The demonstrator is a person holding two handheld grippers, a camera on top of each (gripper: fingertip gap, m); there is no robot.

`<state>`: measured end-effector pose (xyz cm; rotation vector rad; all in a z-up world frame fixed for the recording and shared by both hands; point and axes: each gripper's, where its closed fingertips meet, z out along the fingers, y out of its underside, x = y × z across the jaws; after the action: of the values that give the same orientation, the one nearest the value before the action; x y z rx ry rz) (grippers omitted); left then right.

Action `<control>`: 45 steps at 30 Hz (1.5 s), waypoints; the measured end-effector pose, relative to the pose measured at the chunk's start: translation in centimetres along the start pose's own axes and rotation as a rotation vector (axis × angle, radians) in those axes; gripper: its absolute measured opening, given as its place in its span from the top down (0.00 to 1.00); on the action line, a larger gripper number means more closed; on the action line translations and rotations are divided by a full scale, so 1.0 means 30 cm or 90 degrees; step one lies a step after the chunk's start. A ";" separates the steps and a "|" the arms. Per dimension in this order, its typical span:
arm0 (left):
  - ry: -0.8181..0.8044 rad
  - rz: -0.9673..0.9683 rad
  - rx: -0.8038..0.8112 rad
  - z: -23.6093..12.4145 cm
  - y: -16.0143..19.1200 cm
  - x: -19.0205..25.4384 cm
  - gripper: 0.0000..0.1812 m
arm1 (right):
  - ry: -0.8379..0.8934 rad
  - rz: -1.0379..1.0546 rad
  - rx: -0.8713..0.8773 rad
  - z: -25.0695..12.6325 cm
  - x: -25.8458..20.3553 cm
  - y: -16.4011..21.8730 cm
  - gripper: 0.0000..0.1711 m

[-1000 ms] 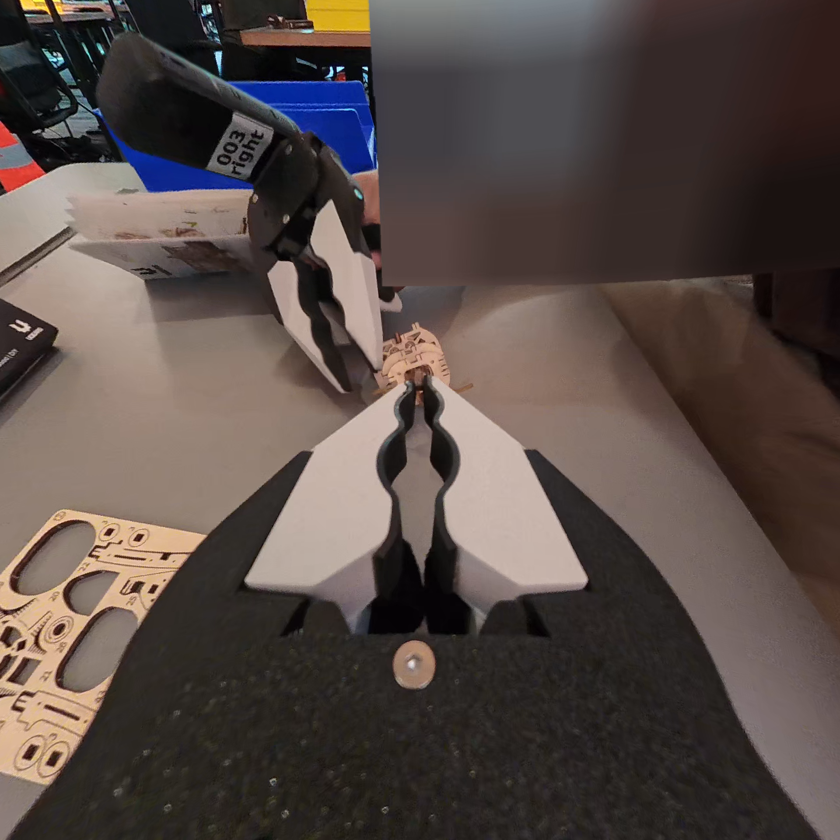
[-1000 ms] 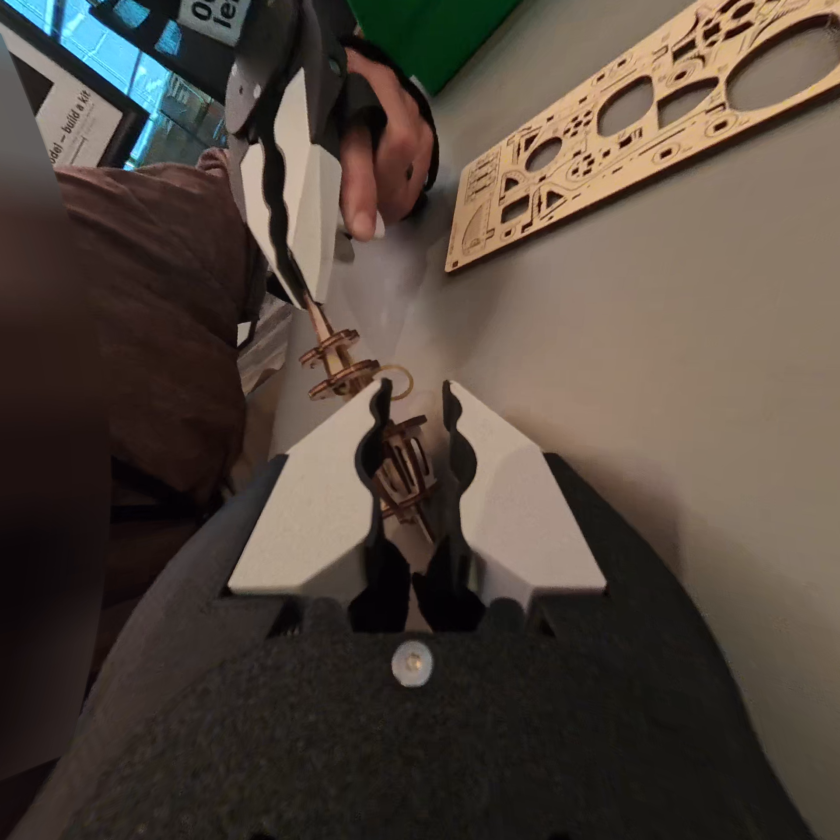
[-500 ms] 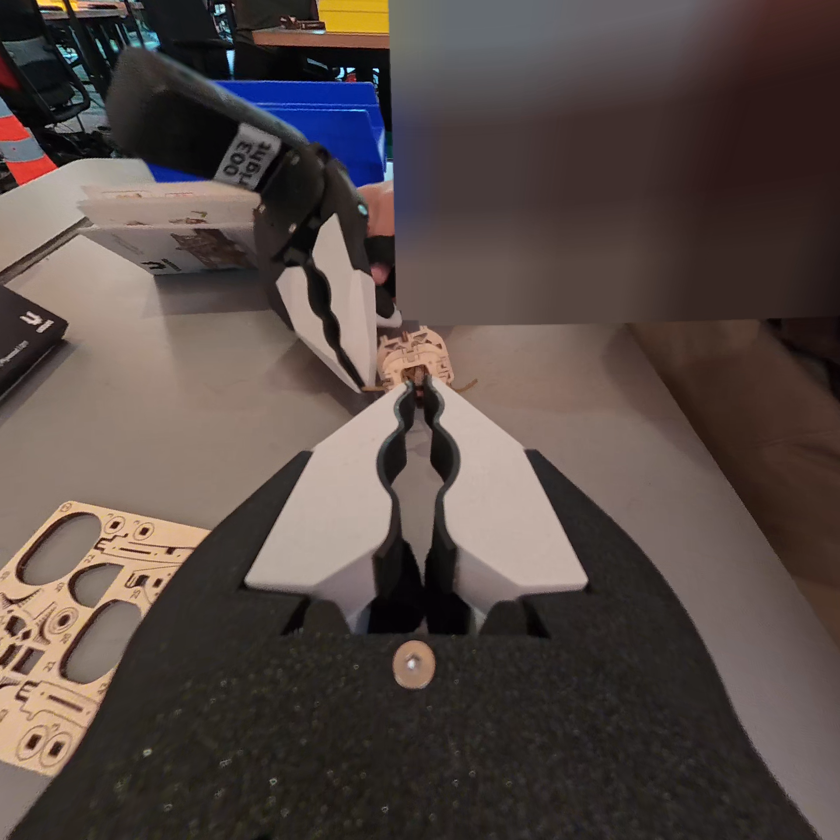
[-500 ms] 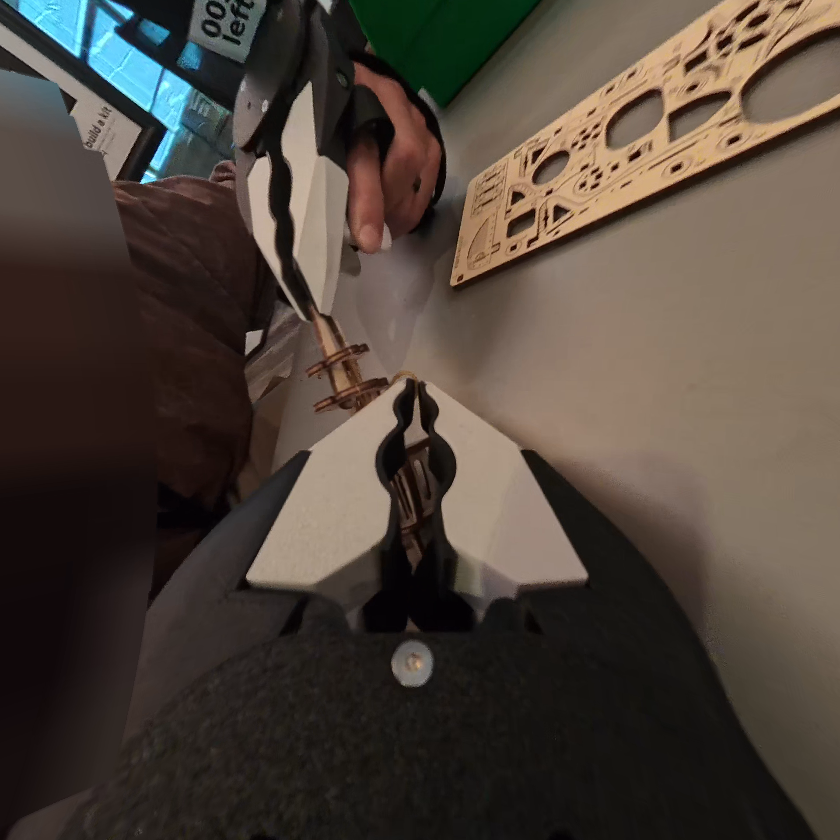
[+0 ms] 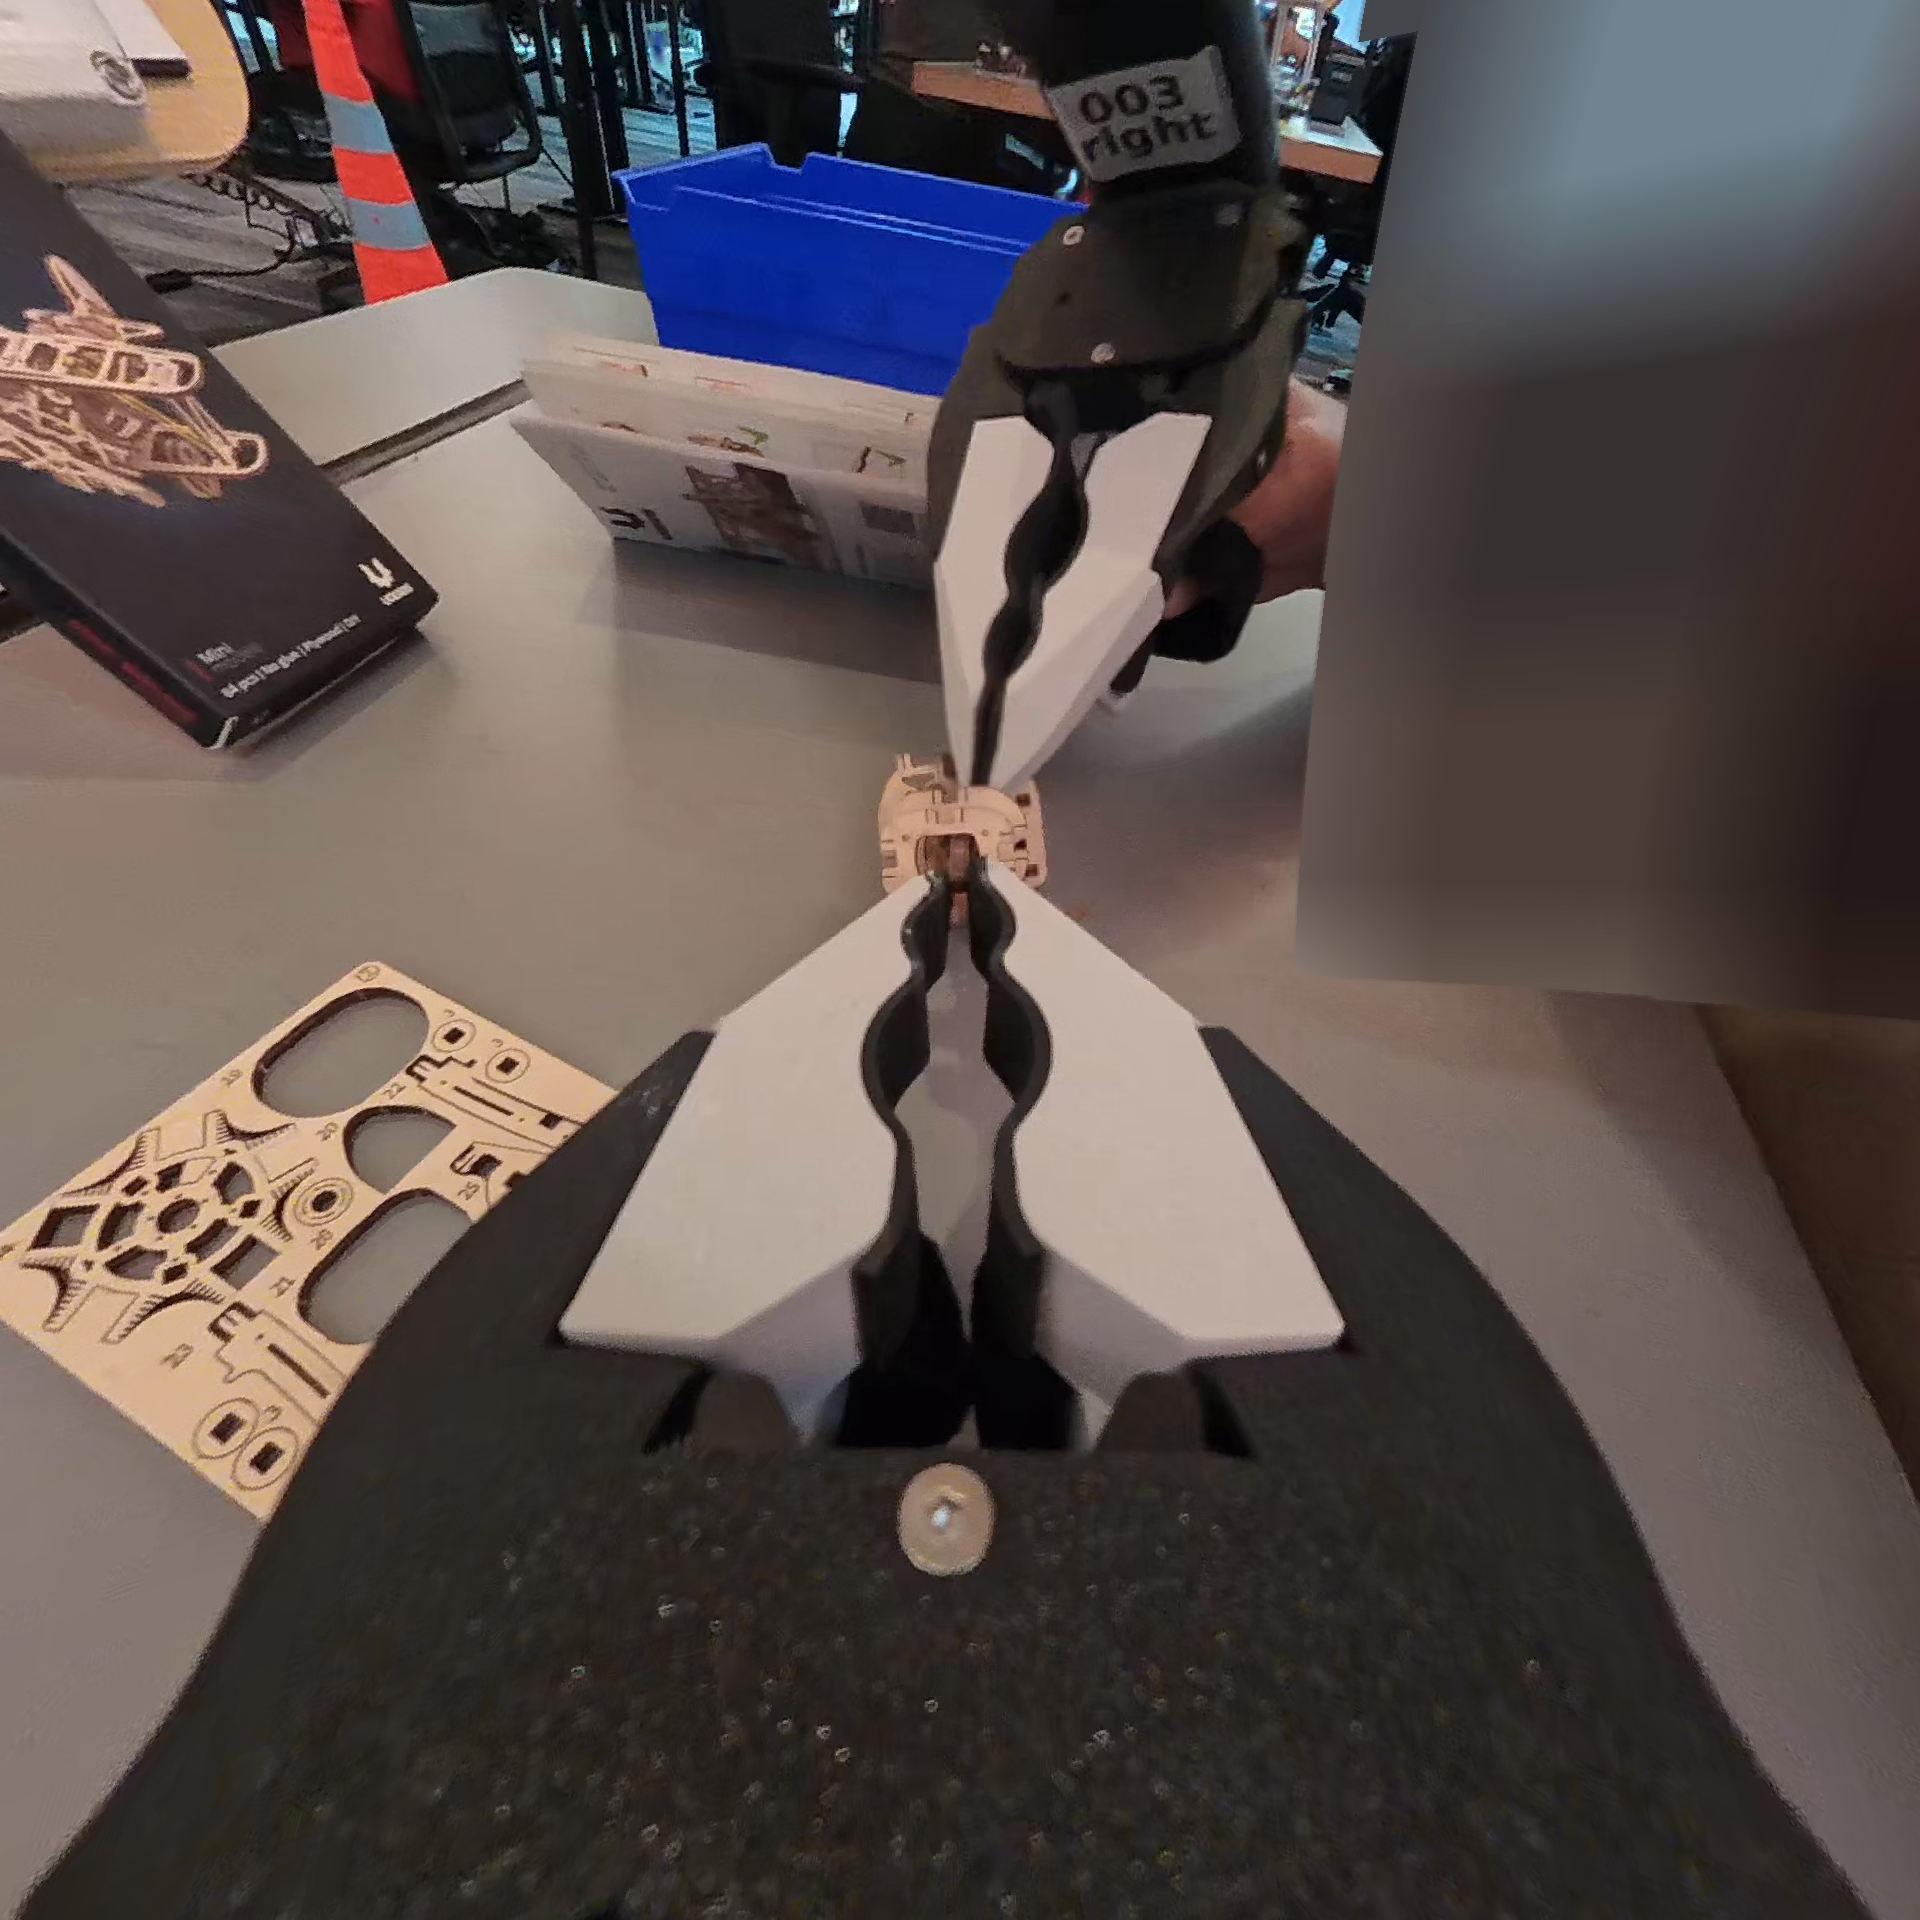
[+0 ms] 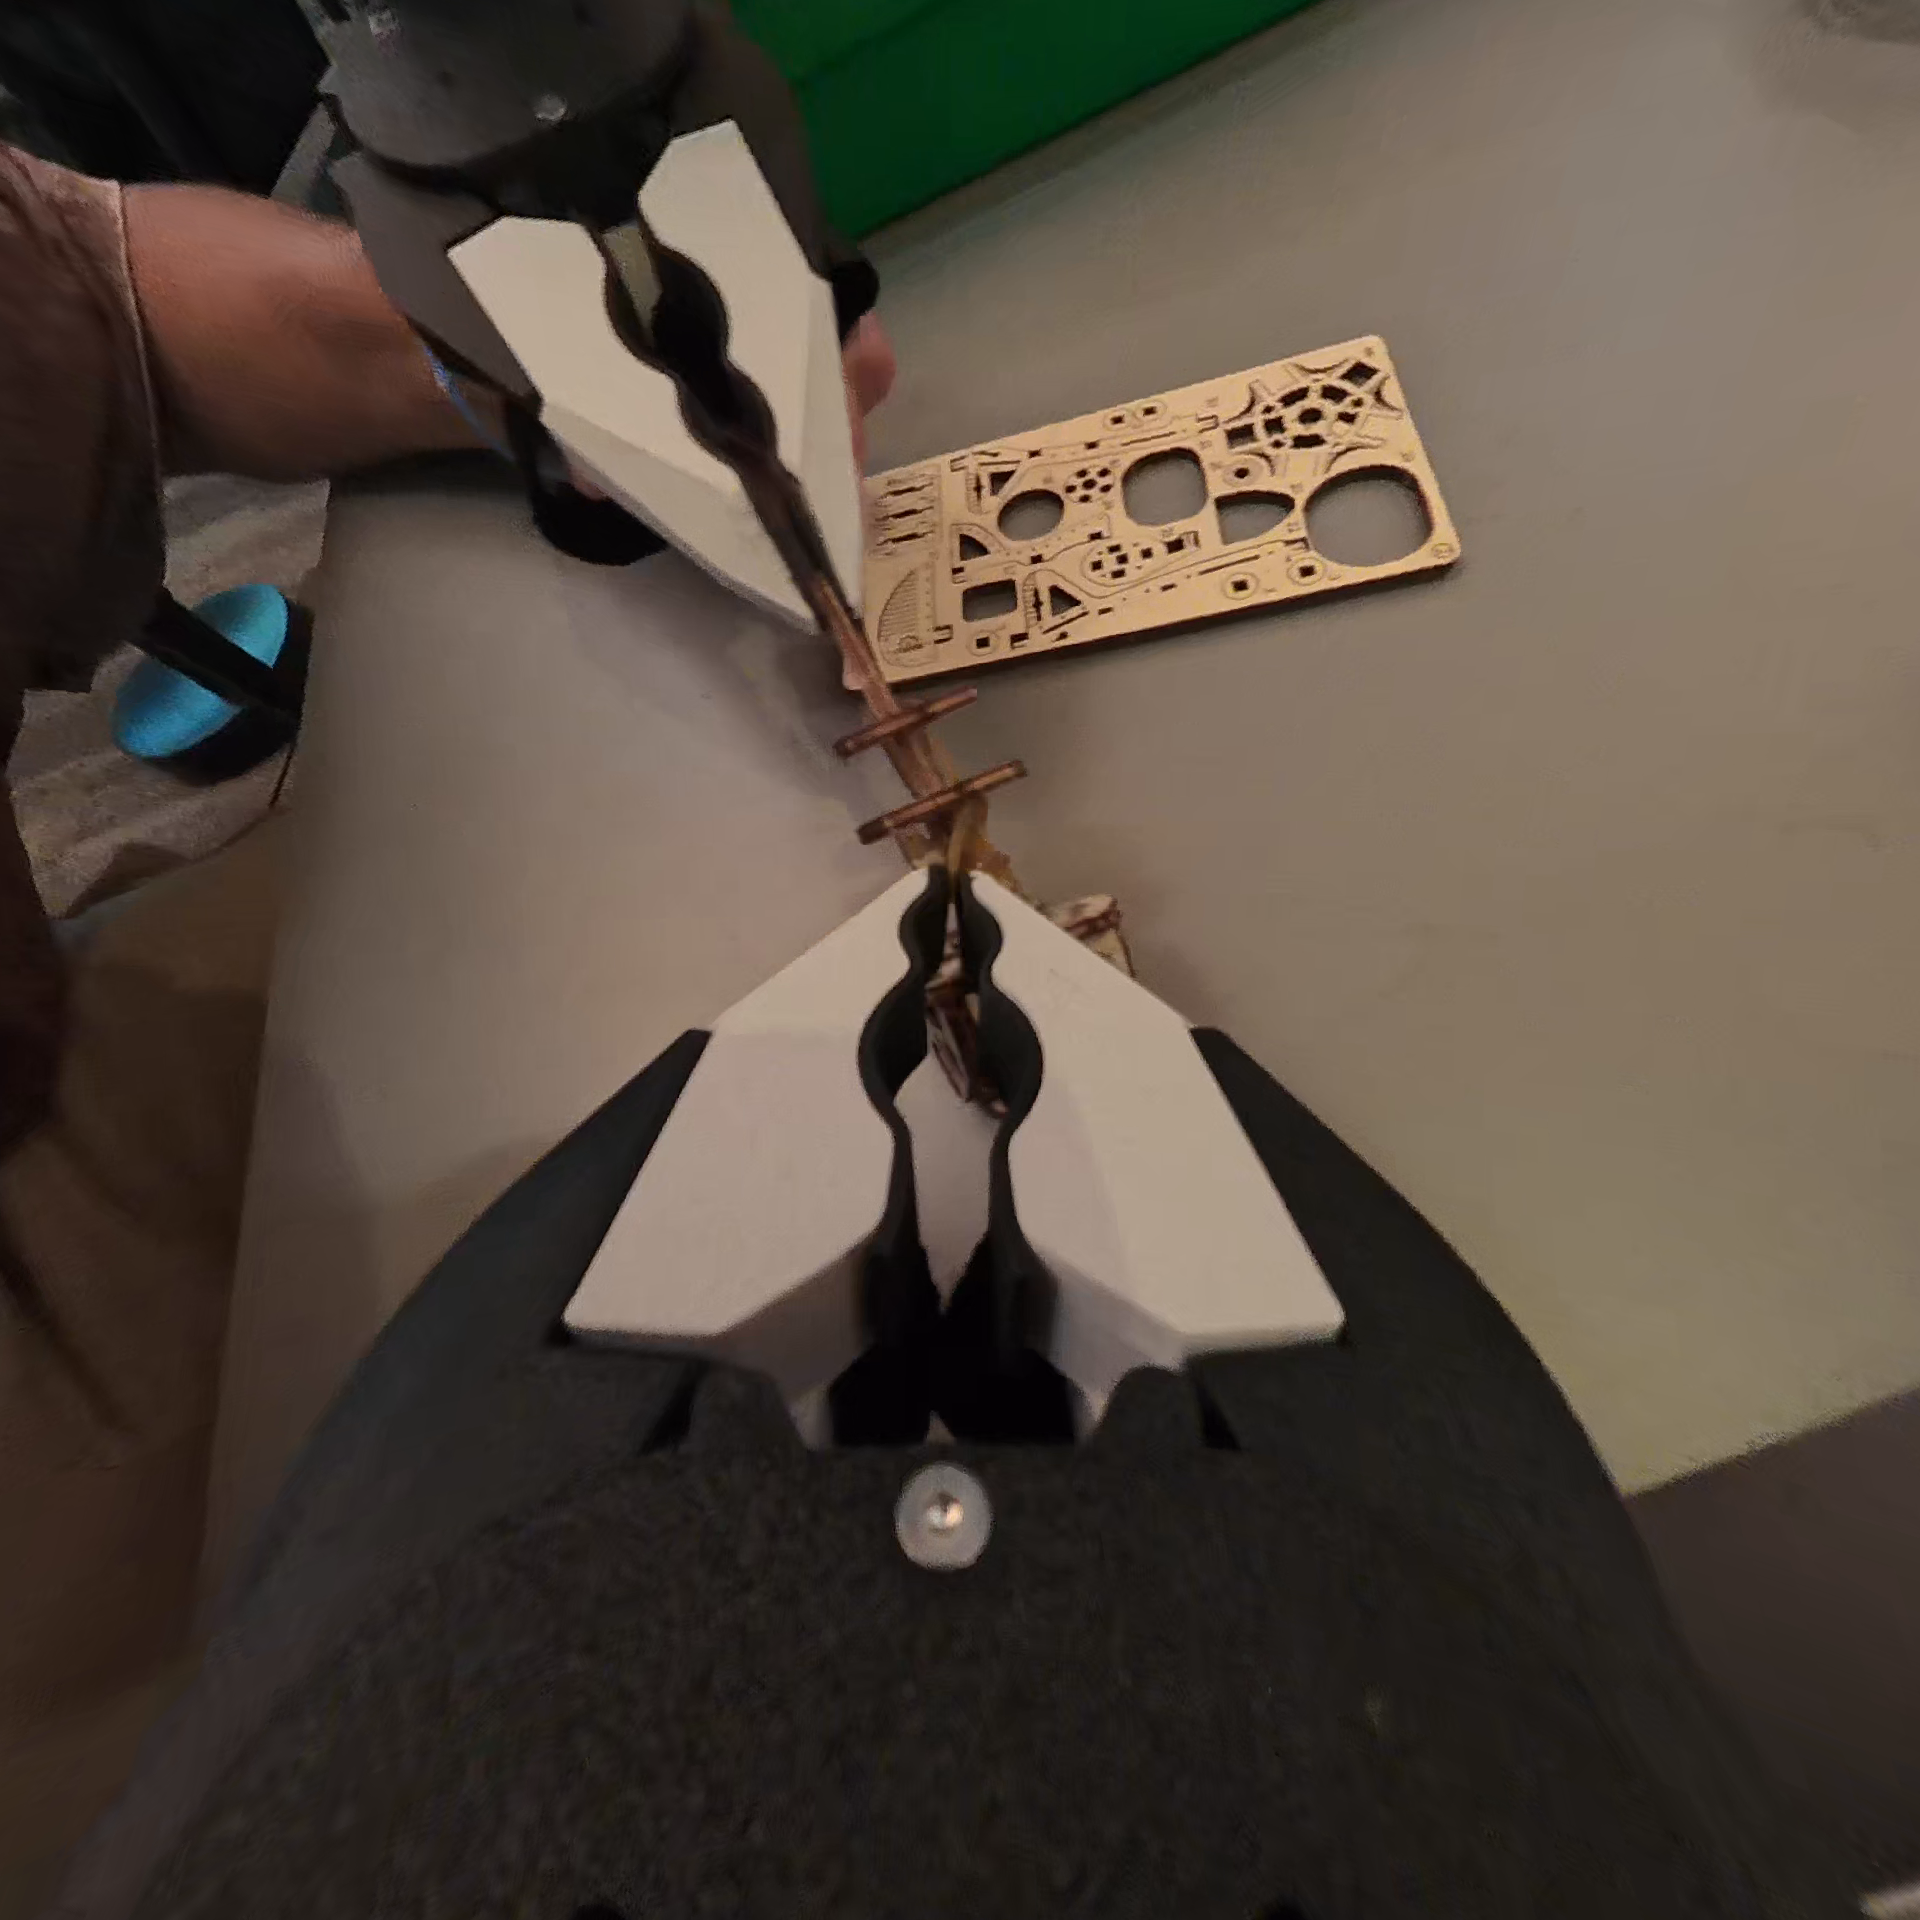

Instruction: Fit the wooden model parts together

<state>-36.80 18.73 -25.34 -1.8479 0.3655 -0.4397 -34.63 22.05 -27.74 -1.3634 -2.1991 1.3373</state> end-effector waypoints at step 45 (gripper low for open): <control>0.050 -0.079 -0.013 0.007 0.007 0.022 1.00 | -0.038 -0.063 -0.037 0.027 -0.042 0.052 1.00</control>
<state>-36.12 18.55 -25.53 -1.8829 0.3108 -0.5974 -33.50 20.82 -29.10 -1.2323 -2.3289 1.3045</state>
